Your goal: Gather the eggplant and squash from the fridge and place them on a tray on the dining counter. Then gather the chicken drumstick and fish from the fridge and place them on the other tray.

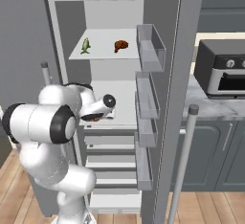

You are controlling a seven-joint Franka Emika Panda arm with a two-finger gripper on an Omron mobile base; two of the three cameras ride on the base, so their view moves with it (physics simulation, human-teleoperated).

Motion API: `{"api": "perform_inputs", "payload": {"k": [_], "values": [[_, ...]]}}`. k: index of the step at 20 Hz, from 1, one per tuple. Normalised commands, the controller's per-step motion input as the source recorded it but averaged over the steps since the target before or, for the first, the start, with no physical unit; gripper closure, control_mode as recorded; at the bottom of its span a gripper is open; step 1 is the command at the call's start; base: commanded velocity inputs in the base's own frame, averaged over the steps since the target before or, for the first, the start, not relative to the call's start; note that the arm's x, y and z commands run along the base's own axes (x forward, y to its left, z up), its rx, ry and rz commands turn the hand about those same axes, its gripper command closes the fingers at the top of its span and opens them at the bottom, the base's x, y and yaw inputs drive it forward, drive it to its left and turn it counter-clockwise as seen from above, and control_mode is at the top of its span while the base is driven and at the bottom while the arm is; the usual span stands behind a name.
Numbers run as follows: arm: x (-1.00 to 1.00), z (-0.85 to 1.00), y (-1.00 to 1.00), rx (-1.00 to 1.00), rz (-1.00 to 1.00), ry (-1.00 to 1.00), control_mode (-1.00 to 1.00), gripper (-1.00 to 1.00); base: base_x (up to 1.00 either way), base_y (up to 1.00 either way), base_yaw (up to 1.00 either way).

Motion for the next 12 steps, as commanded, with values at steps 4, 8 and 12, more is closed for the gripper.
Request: {"api": "perform_inputs", "payload": {"k": [4, 8, 12], "values": [[-1.0, 0.73, -0.25, -0.02, -0.01, 0.0, -1.0, 1.0, 0.0, 0.0, 0.0], [-0.96, 0.88, -0.03, -0.05, -0.09, 0.03, -1.0, 1.0, 0.0, 0.0, 0.0], [-0.68, 0.95, 0.0, -0.11, -0.16, 0.1, -1.0, 1.0, 0.0, 0.0, 0.0]]}}
